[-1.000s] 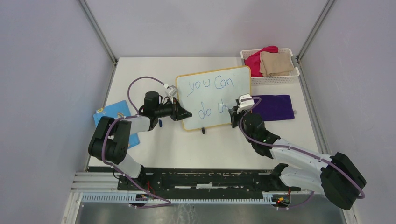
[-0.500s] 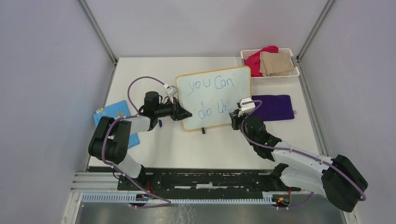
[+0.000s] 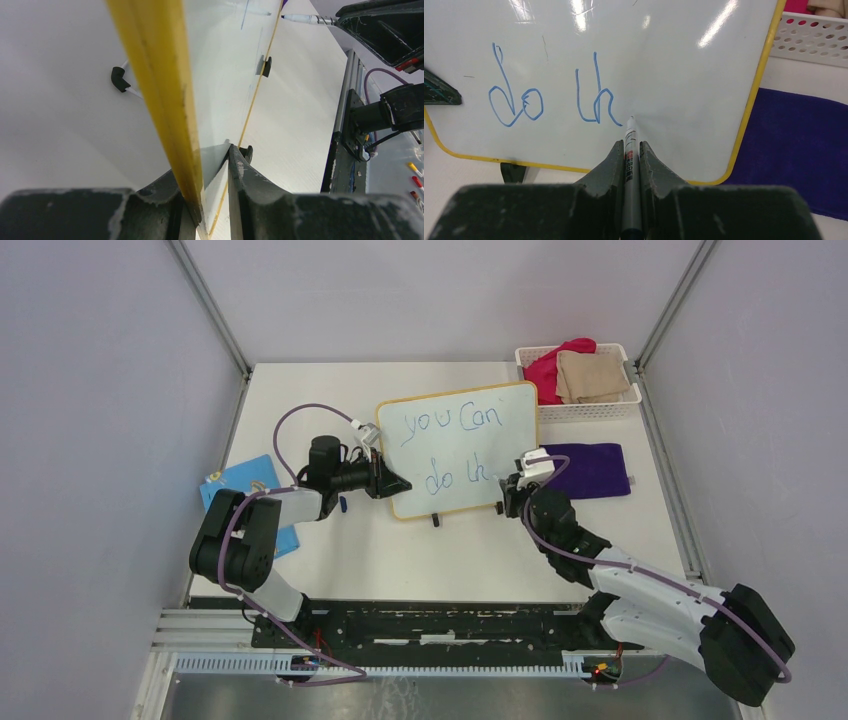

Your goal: Write a sentence on the whiteboard

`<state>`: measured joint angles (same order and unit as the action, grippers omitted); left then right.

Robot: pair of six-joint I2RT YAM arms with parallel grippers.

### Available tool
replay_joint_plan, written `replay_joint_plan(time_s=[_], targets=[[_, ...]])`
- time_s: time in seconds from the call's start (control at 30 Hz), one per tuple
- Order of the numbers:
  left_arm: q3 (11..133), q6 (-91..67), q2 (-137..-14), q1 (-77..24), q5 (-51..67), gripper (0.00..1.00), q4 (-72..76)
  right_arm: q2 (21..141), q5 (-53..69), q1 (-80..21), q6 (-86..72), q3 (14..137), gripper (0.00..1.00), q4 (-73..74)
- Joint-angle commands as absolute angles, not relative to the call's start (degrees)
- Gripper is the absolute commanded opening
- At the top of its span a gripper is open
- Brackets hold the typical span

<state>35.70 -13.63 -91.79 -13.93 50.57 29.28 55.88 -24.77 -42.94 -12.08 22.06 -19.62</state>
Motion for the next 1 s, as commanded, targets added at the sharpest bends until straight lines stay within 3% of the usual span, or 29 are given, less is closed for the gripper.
replay_joint_plan(time_s=[0.0, 0.97], targets=[[34.8, -8.2, -94.4, -15.4, 44.8, 0.02, 20.3, 55.4, -27.5, -42.7, -10.5, 25.7, 0.0, -21.6], [34.8, -8.1, -94.4, -15.4, 44.7, 0.02, 20.1, 62.2, -26.4, -42.1, -9.9, 30.9, 0.0, -26.0]])
